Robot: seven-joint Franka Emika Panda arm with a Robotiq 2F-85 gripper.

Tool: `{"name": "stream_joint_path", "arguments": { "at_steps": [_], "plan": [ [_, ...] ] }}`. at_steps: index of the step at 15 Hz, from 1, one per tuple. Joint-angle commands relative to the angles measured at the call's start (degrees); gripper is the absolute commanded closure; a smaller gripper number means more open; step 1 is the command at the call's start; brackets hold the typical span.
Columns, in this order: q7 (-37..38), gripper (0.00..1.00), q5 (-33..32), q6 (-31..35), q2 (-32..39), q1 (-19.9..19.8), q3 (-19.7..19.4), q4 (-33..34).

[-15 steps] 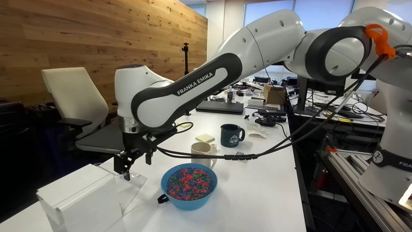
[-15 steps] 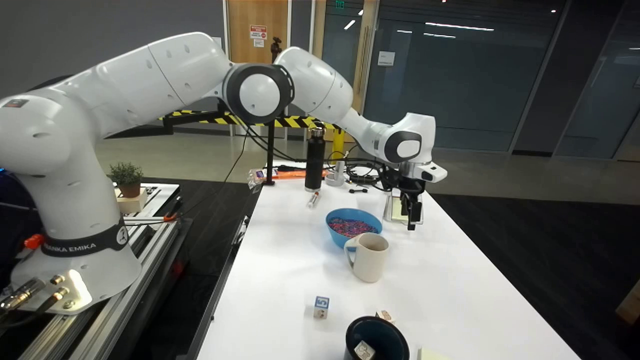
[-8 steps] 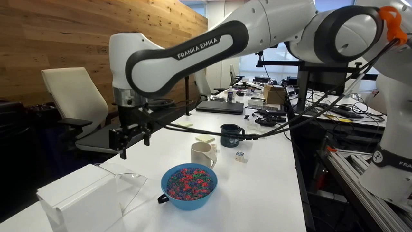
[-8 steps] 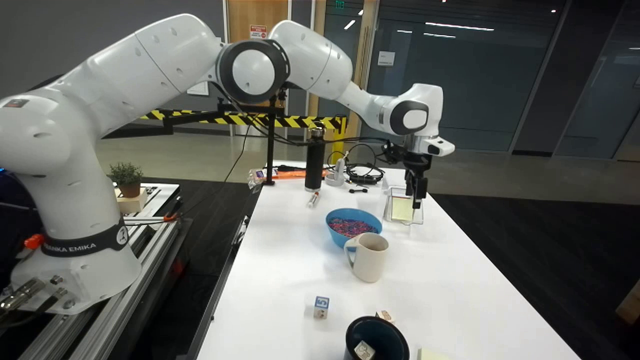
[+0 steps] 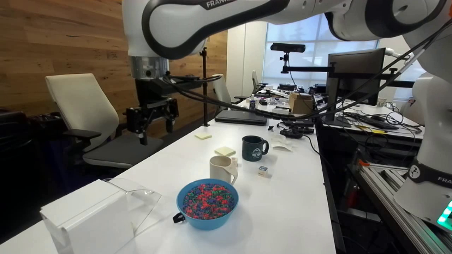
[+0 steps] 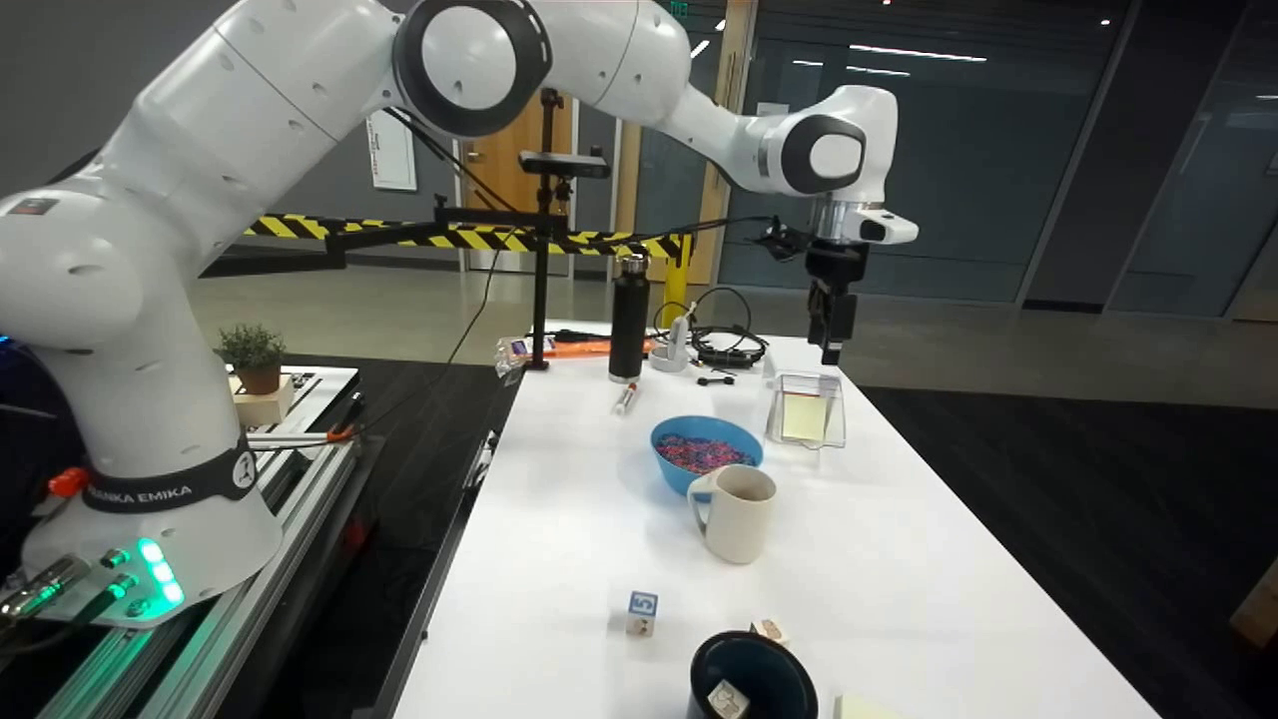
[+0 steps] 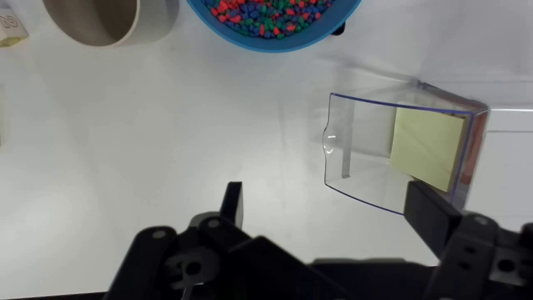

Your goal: Open the door to the box on the table

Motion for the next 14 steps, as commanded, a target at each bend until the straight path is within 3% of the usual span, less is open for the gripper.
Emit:
{"name": "stream_joint_path", "arguments": {
  "at_steps": [1, 14],
  "plan": [
    [-1.1, 0.00, 0.3, -1.3, -7.1, -0.2, 0.2, -7.7],
    [-6.5, 0.00, -1.4, -1.3, -16.1, -4.8, 2.5, -18.3]
  ]
}}
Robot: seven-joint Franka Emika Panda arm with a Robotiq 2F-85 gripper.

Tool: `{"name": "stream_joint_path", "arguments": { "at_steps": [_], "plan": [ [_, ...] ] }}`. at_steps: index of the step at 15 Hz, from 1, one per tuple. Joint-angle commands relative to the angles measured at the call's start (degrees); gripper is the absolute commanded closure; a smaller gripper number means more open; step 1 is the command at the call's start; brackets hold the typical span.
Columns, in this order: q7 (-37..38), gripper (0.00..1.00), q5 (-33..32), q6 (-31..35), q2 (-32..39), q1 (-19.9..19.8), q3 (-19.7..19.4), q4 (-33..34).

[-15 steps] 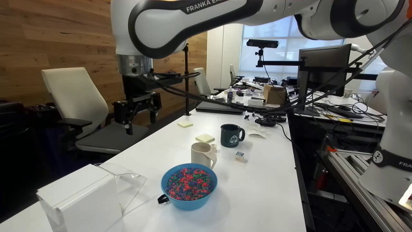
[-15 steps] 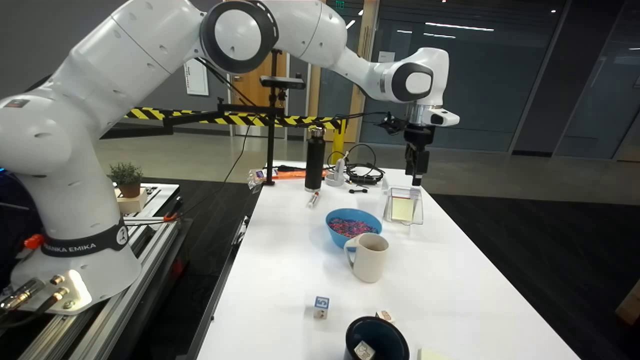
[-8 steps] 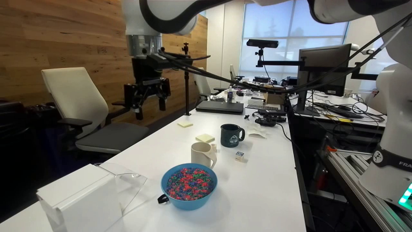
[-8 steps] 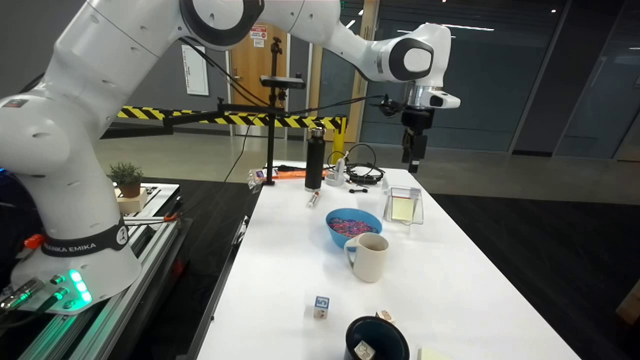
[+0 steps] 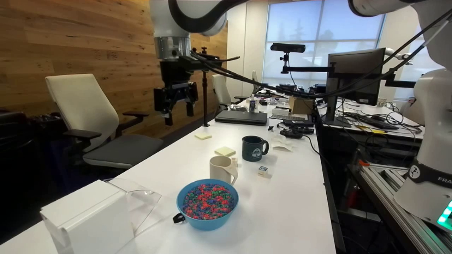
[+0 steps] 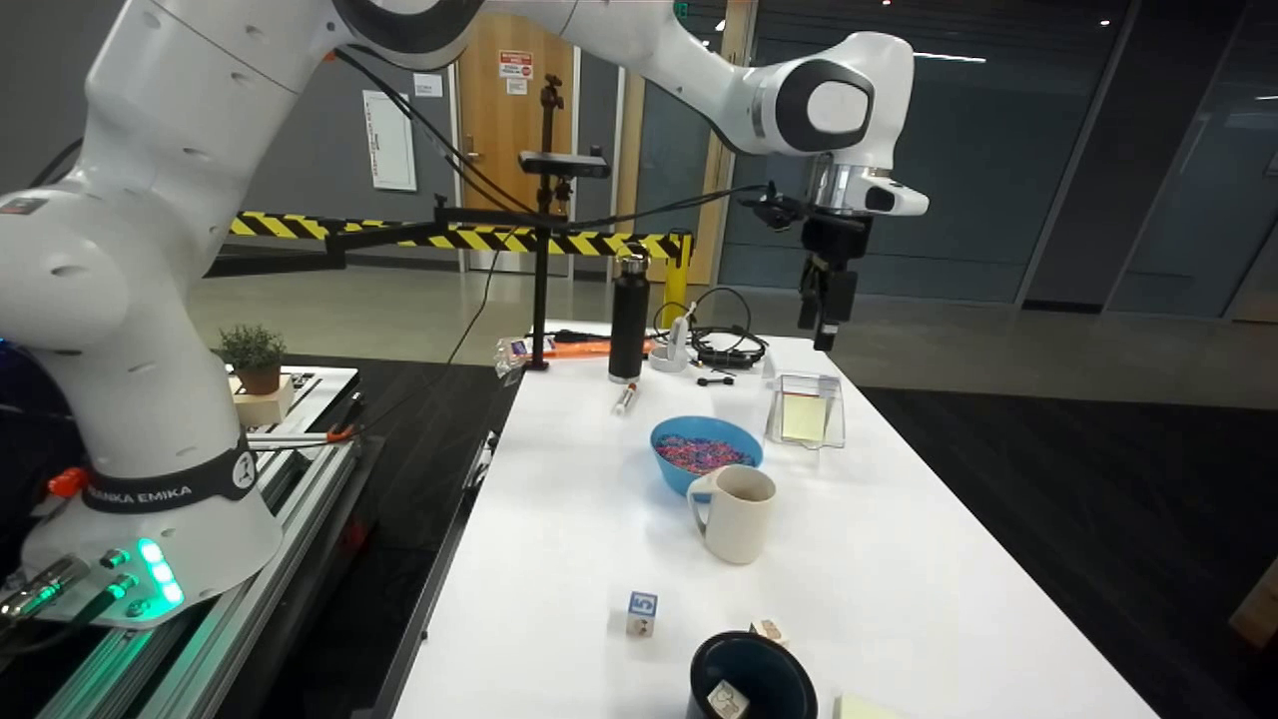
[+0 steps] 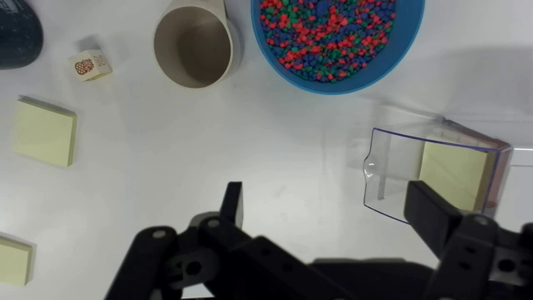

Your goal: Open the door to the box on the table

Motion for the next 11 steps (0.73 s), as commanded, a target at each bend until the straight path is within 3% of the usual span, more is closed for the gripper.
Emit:
{"name": "stream_joint_path", "arguments": {
  "at_steps": [1, 11],
  "plan": [
    [-1.7, 0.00, -1.4, 0.1, -4.3, -1.3, 1.4, -5.1],
    [-2.0, 0.00, -1.1, 0.2, -6.0, -2.0, 2.1, -7.2]
  ]
}}
